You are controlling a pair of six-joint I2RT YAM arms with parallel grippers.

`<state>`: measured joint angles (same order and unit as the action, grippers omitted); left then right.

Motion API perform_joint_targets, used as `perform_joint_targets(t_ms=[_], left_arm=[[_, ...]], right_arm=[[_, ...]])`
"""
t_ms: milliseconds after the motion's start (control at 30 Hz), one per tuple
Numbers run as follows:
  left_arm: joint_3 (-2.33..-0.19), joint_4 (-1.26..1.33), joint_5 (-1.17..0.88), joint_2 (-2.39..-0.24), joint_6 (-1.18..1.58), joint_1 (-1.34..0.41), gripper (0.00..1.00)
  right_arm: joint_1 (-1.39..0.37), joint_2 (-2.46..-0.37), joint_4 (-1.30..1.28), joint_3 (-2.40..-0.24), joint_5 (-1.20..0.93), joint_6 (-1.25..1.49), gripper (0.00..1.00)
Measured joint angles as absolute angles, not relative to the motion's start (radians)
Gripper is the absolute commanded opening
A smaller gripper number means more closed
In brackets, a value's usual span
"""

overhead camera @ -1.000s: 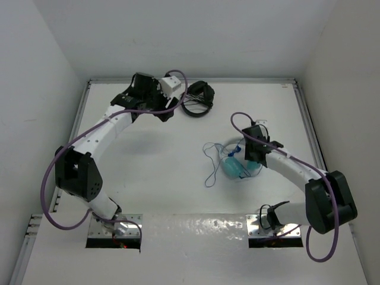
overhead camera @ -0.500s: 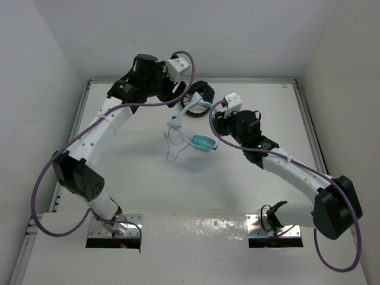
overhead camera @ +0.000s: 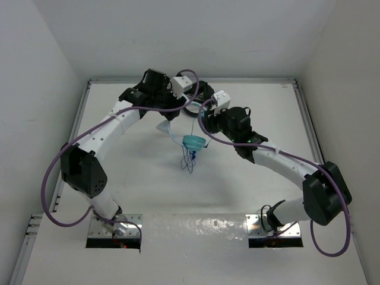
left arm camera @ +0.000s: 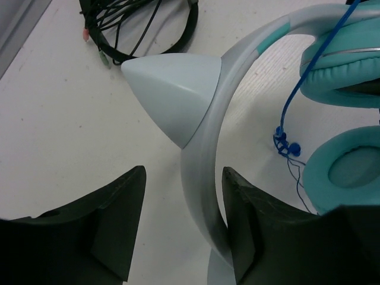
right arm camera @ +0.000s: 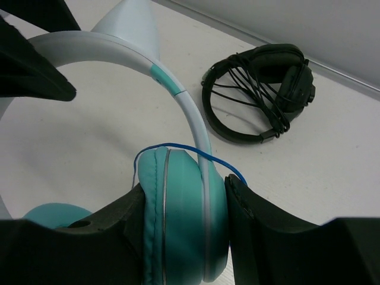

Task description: Wrap the headphones

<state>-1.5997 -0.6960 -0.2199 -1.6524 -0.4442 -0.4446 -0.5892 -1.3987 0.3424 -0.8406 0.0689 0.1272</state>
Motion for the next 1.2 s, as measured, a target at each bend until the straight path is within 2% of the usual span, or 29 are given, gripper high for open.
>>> perform_joint_targets(t_ms=[100, 133, 167, 200, 233, 267, 300, 333, 367, 433, 467, 500, 533, 567, 600, 633, 700, 767, 800, 833, 1100, 1200], left_arm=[[-1.591, -0.68, -0.193, -1.663, -0.438, -0.449, 0.41], [-1.59, -0.675, -0.184, -1.666, -0.437, -0.45, 0.34], [-1.589, -0.67, -0.176, -1.669, -0.436, -0.452, 0.1], [-1.589, -0.667, -0.168, -1.671, -0.429, -0.453, 0.0], [-1.586, -0.661, -0.143, -1.672, -0.426, -0.455, 0.0], [-1.583, -0.653, -0.117, -1.675, -0.435, -0.458, 0.0], [-1.574, -0.655, -0.101, -1.676, -0.429, -0.458, 0.0], [-1.567, -0.655, -0.088, -1.676, -0.416, -0.458, 0.0], [-1.561, -0.645, -0.07, -1.676, -0.409, -0.458, 0.0], [-1.553, -0.627, 0.003, -1.676, -0.404, -0.459, 0.0], [-1.55, -0.619, 0.046, -1.676, -0.403, -0.458, 0.0], [-1.55, -0.613, 0.08, -1.676, -0.405, -0.455, 0.0], [-1.55, -0.609, 0.118, -1.676, -0.413, -0.453, 0.0], [-1.55, -0.602, 0.151, -1.676, -0.421, -0.451, 0.0], [-1.55, -0.599, 0.173, -1.676, -0.434, -0.448, 0.0], [-1.551, -0.602, 0.184, -1.675, -0.447, -0.446, 0.0], [-1.563, -0.632, 0.167, -1.674, -0.481, -0.443, 0.0], [-1.585, -0.67, 0.124, -1.674, -0.506, -0.443, 0.0], [-1.598, -0.687, 0.098, -1.673, -0.514, -0.443, 0.0], [-1.609, -0.697, 0.073, -1.67, -0.52, -0.443, 0.0], [-1.629, -0.747, 0.002, -1.639, -0.552, -0.444, 0.0], [-1.631, -0.765, -0.025, -1.634, -0.553, -0.444, 0.0]], right_arm=[[-0.592, -1.399, 0.345, -0.841, 0.058, 0.128, 0.0], [-0.592, -1.399, 0.348, -0.841, 0.052, 0.128, 0.0], [-0.591, -1.399, 0.352, -0.841, 0.047, 0.129, 0.0], [-0.591, -1.398, 0.355, -0.841, 0.042, 0.129, 0.04], [-0.591, -1.396, 0.355, -0.841, 0.034, 0.128, 0.17], [-0.592, -1.394, 0.356, -0.844, 0.022, 0.125, 0.4], [-0.592, -1.39, 0.339, -0.857, 0.009, 0.118, 0.86], [-0.591, -1.387, 0.315, -0.871, 0.0, 0.113, 0.95], [-0.59, -1.382, 0.286, -0.887, -0.025, 0.099, 0.99], [-0.593, -1.356, 0.229, -0.918, -0.057, 0.075, 0.97], [-0.596, -1.328, 0.213, -0.919, -0.066, 0.065, 0.91], [-0.598, -1.298, 0.195, -0.918, -0.072, 0.057, 0.57], [-0.598, -1.26, 0.186, -0.913, -0.076, 0.044, 0.36], [-0.598, -1.214, 0.176, -0.907, -0.079, 0.038, 0.17], [-0.598, -1.177, 0.171, -0.903, -0.078, 0.035, 0.06], [-0.598, -1.142, 0.169, -0.901, -0.076, 0.033, 0.11], [-0.598, -1.101, 0.175, -0.897, -0.07, 0.034, 0.45], [-0.598, -1.095, 0.192, -0.877, -0.064, 0.036, 0.61], [-0.598, -1.101, 0.208, -0.857, -0.064, 0.038, 0.74], [-0.598, -1.11, 0.224, -0.826, -0.065, 0.036, 0.77], [-0.558, -1.206, 0.285, -0.691, -0.165, 0.044, 0.79], [-0.532, -1.208, 0.352, -0.667, -0.222, 0.066, 0.73]])
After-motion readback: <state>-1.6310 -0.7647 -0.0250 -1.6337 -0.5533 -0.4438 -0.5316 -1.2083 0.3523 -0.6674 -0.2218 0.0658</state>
